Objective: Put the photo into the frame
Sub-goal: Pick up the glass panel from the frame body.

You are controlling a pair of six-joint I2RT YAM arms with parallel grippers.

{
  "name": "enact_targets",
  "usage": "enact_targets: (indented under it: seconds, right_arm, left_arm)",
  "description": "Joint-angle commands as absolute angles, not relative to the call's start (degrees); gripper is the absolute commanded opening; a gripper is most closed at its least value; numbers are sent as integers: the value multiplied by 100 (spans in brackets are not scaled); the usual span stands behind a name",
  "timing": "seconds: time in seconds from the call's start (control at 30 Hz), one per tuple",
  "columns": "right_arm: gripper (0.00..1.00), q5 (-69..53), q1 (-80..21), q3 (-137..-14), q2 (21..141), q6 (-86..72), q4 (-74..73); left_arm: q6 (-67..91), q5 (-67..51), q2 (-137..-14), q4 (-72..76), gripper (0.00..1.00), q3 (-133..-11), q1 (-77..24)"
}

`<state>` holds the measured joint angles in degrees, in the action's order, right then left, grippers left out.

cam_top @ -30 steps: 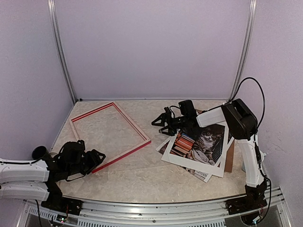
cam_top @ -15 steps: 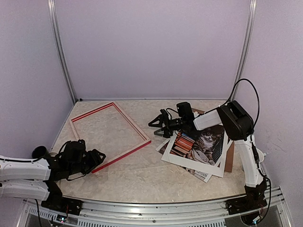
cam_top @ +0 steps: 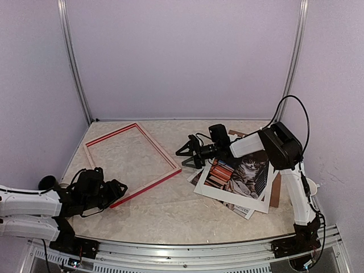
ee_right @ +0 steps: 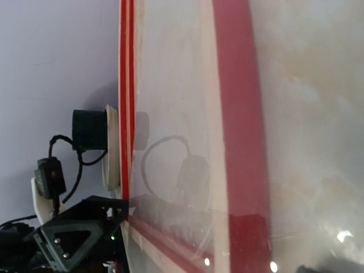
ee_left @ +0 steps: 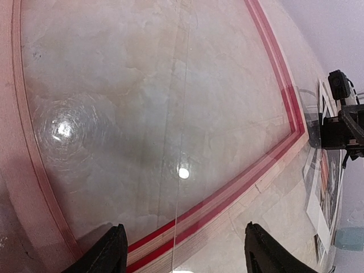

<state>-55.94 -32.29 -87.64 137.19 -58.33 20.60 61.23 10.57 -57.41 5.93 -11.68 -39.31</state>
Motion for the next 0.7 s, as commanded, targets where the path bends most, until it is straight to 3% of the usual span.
enact_targets:
  seconds: [0.0, 0.33, 0.67]
  right_arm:
    - [85, -5689, -3330, -8896, 13900, -5398, 1186]
    - [72, -5864, -3409, -9066, 13958, -5216, 853]
    - [40, -6023, -3410, -9050, 13769, -5336, 1092]
  left_arm:
    - [6040, 1037, -5804, 474, 70, -1273, -3909]
    - [6037, 952, -6004, 638, 70, -1308, -3911]
    - [6025, 932, -5981, 617, 70, -1327, -3911]
